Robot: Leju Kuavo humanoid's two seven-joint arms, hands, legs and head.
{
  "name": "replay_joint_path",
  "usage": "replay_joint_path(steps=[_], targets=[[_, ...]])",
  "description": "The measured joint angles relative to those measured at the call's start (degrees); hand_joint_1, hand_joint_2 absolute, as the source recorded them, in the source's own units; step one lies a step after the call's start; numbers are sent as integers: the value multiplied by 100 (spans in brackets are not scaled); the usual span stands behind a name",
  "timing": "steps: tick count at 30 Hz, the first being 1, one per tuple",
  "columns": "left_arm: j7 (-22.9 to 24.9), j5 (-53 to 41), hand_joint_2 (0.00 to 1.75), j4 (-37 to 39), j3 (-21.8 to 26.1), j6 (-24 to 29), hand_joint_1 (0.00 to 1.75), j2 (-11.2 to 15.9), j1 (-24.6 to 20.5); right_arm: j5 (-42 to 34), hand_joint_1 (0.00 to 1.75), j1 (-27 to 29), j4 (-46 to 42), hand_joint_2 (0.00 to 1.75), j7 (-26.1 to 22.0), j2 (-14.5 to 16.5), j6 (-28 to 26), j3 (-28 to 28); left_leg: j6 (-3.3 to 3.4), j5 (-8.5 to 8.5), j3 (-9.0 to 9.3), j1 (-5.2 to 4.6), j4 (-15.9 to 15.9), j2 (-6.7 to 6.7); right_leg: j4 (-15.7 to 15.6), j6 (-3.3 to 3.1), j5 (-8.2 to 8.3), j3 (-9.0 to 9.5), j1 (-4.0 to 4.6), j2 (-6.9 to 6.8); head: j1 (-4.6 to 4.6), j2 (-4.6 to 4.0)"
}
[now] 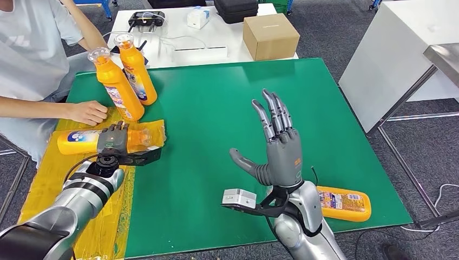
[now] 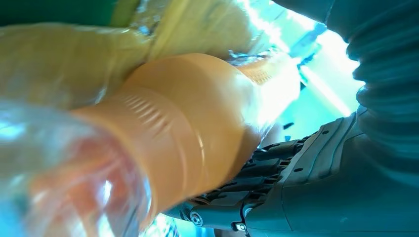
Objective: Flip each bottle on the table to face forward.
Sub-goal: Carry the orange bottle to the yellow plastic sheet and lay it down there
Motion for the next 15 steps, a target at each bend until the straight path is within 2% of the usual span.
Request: replay_joint_path(steps=[10, 12, 15], targets=[[-187, 158, 175, -3, 203, 276, 0, -33, 64, 62, 0, 30, 137, 175, 4, -69, 19, -2, 0, 0, 0, 0, 0, 1, 0, 0, 0, -3, 1, 0, -1, 0], [-465, 405, 175, -58, 303, 526, 0, -54, 111, 141, 0, 56, 148, 175, 39, -78, 92, -7, 0, 0, 1, 0, 0, 1, 0, 0, 0, -3, 0, 0, -1, 0], [-1232, 1247, 175, -480, 562, 892, 0, -97, 346, 316, 0, 206, 157, 175, 193, -116, 306, -50, 0, -1, 0, 0, 0, 0, 0, 0, 0, -3, -1, 0, -1, 0]])
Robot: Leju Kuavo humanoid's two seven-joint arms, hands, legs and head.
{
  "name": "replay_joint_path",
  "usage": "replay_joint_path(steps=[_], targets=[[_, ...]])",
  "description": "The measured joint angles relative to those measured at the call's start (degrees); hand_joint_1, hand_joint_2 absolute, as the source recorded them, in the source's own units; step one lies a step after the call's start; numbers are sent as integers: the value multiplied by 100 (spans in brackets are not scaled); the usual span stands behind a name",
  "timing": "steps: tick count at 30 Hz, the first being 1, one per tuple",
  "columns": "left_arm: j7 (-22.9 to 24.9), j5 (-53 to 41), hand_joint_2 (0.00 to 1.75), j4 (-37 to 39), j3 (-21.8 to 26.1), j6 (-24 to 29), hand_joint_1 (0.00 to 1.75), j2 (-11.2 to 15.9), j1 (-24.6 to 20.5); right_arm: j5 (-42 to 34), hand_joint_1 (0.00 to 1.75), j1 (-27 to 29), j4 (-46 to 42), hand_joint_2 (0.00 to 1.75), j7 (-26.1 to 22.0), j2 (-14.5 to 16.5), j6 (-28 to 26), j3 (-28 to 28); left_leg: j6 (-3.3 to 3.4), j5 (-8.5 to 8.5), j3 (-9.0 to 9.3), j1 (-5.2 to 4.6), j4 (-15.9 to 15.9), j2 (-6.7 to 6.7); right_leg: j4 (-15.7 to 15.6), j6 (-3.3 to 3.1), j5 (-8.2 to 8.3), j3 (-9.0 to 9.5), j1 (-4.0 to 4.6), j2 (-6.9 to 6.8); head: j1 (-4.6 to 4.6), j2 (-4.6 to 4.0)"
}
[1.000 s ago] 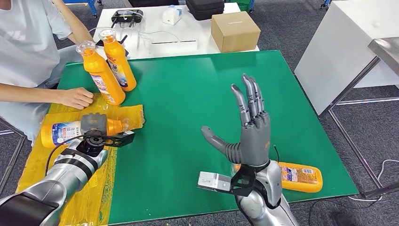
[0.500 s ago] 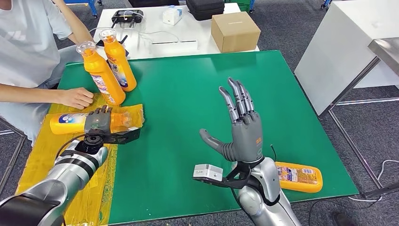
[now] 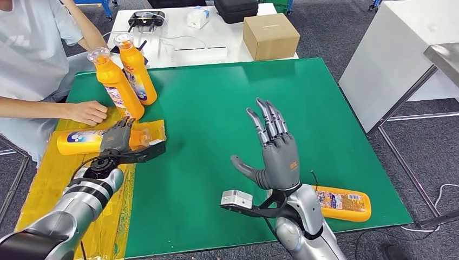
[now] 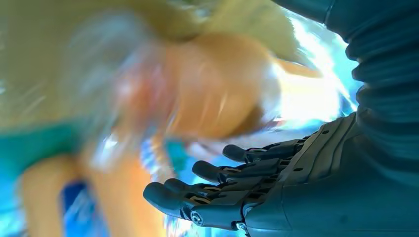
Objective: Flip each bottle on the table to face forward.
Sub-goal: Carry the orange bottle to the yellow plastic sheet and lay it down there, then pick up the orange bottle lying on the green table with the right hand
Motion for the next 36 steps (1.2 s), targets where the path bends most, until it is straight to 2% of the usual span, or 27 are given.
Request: replay_joint_path(steps=[2, 6, 9, 12, 17, 21, 28, 32, 36], targets=[[-677, 924, 175, -638, 201, -45, 0, -19, 327, 121, 0, 178, 15, 175, 97, -57, 135, -64, 0, -2, -1, -1, 0, 0, 0, 0, 0, 0, -2, 0, 0, 0], [-2114, 3294, 175, -2664, 504, -552, 0, -29, 1396, 243, 0, 636, 97, 175, 221, -244, 296, -265, 3, -15, -6, -11, 0, 2, -2, 2, -3, -8, -10, 3, 1, 0], [-2529, 4225, 175, -4006, 630, -816, 0, -40, 2092, 259, 0, 934, 154, 175, 296, -382, 507, -498, 8, -23, -9, -13, 0, 3, -5, 1, -6, -13, -12, 2, 0, 0], [-2647, 4671, 175, -4890, 721, -967, 0, -56, 2527, 269, 0, 1212, 166, 175, 349, -515, 765, -735, 9, -25, -10, -12, 0, 2, -6, -2, -10, -13, -11, 1, -1, 0], [-2693, 4846, 175, -5602, 803, -1049, 0, -83, 2834, 285, 0, 1460, 166, 175, 368, -658, 874, -924, 9, -23, -5, -6, -1, 2, -5, -5, -8, -9, -2, 2, -1, 0], [-2717, 4915, 175, -5786, 833, -1061, 0, -102, 2904, 318, 0, 1523, 166, 175, 496, -723, 1001, -958, 9, -20, 1, -4, -1, 2, -5, -5, -7, -4, -1, 2, -1, 0], [-2675, 4938, 175, -5828, 857, -1065, 0, -131, 2960, 495, 0, 1711, 175, 175, 1030, -958, 1134, -1139, 10, -21, -2, -7, -1, 0, -5, -4, -7, -3, -4, 0, -1, 0], [-2636, 4996, 175, -5828, 859, -1109, 0, -143, 2968, 1049, 0, 1767, 277, 175, 1439, -1088, 1227, -1456, 10, -21, -3, -8, -1, 1, -5, -4, -7, -4, -6, 0, -1, 0], [-2600, 5036, 175, -5828, 856, -1171, 0, -180, 2967, 1374, 0, 1771, 426, 175, 1619, -1145, 1272, -1679, 10, -21, -1, -8, -1, 1, -5, -4, -7, -3, -5, 1, -1, 0]])
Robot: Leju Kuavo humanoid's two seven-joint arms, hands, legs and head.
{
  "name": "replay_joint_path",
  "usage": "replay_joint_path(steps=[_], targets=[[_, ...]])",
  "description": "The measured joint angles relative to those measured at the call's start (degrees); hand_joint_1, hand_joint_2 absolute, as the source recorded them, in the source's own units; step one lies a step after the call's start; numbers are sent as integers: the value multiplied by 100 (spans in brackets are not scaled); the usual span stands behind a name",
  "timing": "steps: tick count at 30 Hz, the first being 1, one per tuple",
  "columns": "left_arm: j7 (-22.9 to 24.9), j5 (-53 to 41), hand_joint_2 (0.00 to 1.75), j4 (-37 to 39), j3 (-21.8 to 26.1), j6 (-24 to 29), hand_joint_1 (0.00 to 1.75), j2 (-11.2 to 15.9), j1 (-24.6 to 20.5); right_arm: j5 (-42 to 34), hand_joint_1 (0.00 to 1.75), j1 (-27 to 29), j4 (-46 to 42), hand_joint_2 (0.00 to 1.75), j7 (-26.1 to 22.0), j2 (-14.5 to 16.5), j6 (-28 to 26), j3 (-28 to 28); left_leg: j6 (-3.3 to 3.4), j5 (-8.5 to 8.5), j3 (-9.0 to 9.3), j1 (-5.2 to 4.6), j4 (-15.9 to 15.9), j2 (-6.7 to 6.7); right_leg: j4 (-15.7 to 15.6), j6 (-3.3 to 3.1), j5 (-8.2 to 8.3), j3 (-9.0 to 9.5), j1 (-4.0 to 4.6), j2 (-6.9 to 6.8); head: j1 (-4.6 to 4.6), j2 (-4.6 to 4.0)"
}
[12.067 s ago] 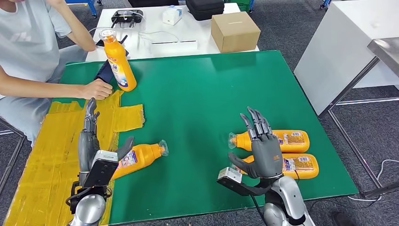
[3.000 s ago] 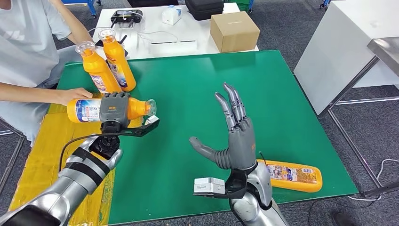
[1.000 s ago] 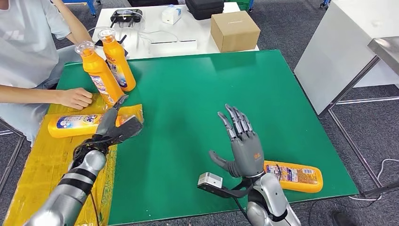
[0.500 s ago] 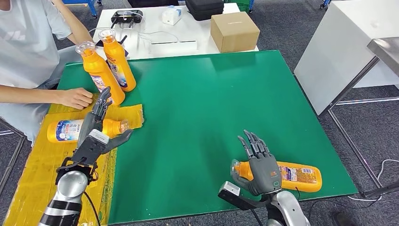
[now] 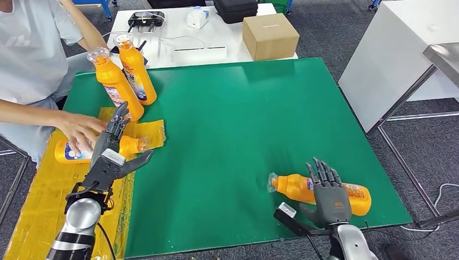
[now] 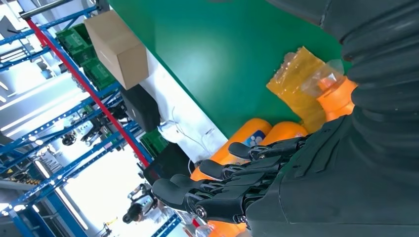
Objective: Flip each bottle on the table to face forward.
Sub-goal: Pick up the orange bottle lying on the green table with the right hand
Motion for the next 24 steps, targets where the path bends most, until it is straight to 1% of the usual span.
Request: replay_joint_path(steps=[3, 5, 15, 24], targets=[[28, 60, 175, 1, -5, -77, 0, -17, -7, 346, 0, -13, 127, 175, 229, -19, 141, -89, 0, 0, 2, 1, 0, 0, 0, 0, 0, 0, 2, 0, -1, 0], [39, 73, 175, 8, -16, -108, 0, -35, -30, 454, 0, -48, 291, 175, 301, -46, 272, -142, 0, 0, 2, 2, 0, 0, 0, 0, 0, 0, 2, 0, -1, 0], [90, 74, 175, 36, -116, -116, 0, -50, -121, 260, 0, -306, 966, 175, 132, -156, 478, -404, 0, 0, 12, 2, 0, 3, -1, 0, 0, 7, 2, 2, 0, 0], [99, 74, 175, 72, -151, -113, 0, -49, -135, 172, 0, -424, 1197, 175, 94, -231, 647, -543, 1, -2, 41, 1, 0, 2, -3, 1, -1, 8, 1, 2, 1, 0]])
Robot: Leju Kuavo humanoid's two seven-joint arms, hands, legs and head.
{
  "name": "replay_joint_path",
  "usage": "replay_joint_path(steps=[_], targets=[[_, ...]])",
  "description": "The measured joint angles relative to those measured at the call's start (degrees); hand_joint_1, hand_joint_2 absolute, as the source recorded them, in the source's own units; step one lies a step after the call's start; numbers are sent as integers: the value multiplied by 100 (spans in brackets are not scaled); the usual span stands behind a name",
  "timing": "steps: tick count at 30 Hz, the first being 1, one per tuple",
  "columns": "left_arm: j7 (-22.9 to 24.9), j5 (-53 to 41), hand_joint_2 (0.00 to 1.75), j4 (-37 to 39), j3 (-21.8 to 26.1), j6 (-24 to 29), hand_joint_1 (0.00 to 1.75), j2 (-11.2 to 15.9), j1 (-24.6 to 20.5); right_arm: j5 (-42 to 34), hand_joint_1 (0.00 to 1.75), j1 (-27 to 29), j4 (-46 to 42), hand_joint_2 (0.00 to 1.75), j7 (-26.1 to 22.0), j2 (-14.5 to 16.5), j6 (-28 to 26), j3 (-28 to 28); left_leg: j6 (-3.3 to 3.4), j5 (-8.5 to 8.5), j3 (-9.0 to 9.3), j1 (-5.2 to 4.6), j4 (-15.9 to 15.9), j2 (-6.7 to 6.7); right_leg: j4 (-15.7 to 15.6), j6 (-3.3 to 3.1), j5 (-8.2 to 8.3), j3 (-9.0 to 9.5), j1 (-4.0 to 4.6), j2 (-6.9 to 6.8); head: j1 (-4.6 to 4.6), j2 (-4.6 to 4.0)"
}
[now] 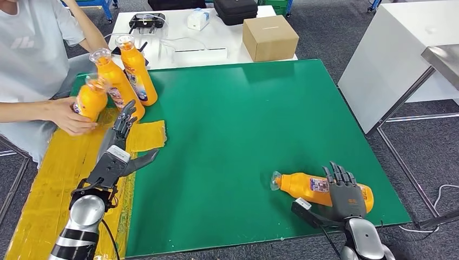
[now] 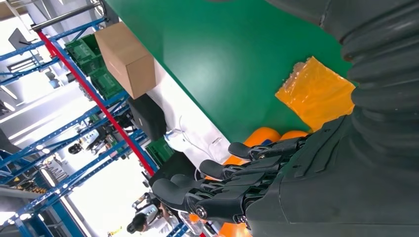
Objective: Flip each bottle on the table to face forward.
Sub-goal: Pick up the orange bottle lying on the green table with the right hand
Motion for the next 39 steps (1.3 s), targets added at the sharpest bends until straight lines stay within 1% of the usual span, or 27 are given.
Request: replay_joint_path(steps=[12, 13, 14, 15, 17, 18, 19, 20, 21, 32, 37, 39], targets=[[17, 4, 175, 31, -3, 4, 0, 0, 1, -10, 0, -15, 43, 175, 108, -48, 179, -52, 1, 0, 12, -1, 0, 0, -1, 0, 1, 3, -1, 0, -1, 0], [18, 4, 175, 31, -3, 5, 0, 0, 1, -16, 8, -18, 43, 175, 118, -48, 197, -55, 1, 0, 13, -1, 0, 0, -1, 0, 0, 3, -1, 0, -1, 0], [20, 4, 175, 31, -3, 7, 0, 0, 2, -23, 17, -20, 43, 175, 128, -49, 216, -60, 1, 0, 14, -1, 0, -1, -1, 0, 0, 2, -1, 0, -1, 0], [21, 4, 175, 32, -3, 9, 0, 0, 2, -31, 31, -22, 43, 175, 139, -49, 234, -64, 1, 0, 14, -1, 0, -1, -1, 0, 0, 1, -1, 0, -1, 0], [23, 6, 175, 33, -3, 12, 0, 0, 3, -45, 86, -20, 43, 175, 156, -51, 269, -74, 1, 0, 15, -1, 0, -1, -1, 0, 0, 0, -2, 0, -1, 0], [25, 8, 175, 33, -3, 14, 0, 0, 3, -53, 120, -18, 45, 175, 166, -54, 292, -84, 2, 0, 15, -1, 0, -1, -1, 0, 0, 1, -3, 0, -1, 0], [26, 10, 175, 33, -3, 16, 0, 0, 3, -70, 149, -16, 51, 175, 179, -61, 326, -99, 2, 0, 15, -1, 0, -1, -1, 1, 1, 3, -5, 0, -1, 0], [28, 12, 175, 33, -3, 17, 0, 0, 3, -88, 166, -13, 62, 175, 190, -69, 364, -113, 2, 0, 14, -2, 0, -1, -1, 1, 1, 8, -6, 0, -1, 0], [29, 13, 175, 34, -3, 19, 0, 0, 3, -105, 173, -14, 74, 175, 198, -80, 403, -123, 3, 1, 13, -3, 0, 0, -1, 2, 2, 17, -7, 0, -1, 0], [33, 37, 175, 89, -19, 19, 0, 0, -22, -251, 175, -190, 303, 175, 186, -178, 600, -124, 4, 3, 13, -3, 1, -1, -1, 3, 3, 40, -4, -1, -1, 0], [46, 56, 175, 117, -56, 18, 0, 0, -26, -295, 175, -270, 391, 175, 186, -184, 596, -109, 4, 3, 13, -2, 0, 0, -1, 2, 2, 40, -3, -1, -1, 0], [63, 73, 175, 129, -58, 10, 0, 0, -27, -337, 175, -296, 408, 175, 146, -172, 475, -105, 4, 3, 13, -2, 0, -1, -1, 2, 2, 41, -3, -1, 1, 0]])
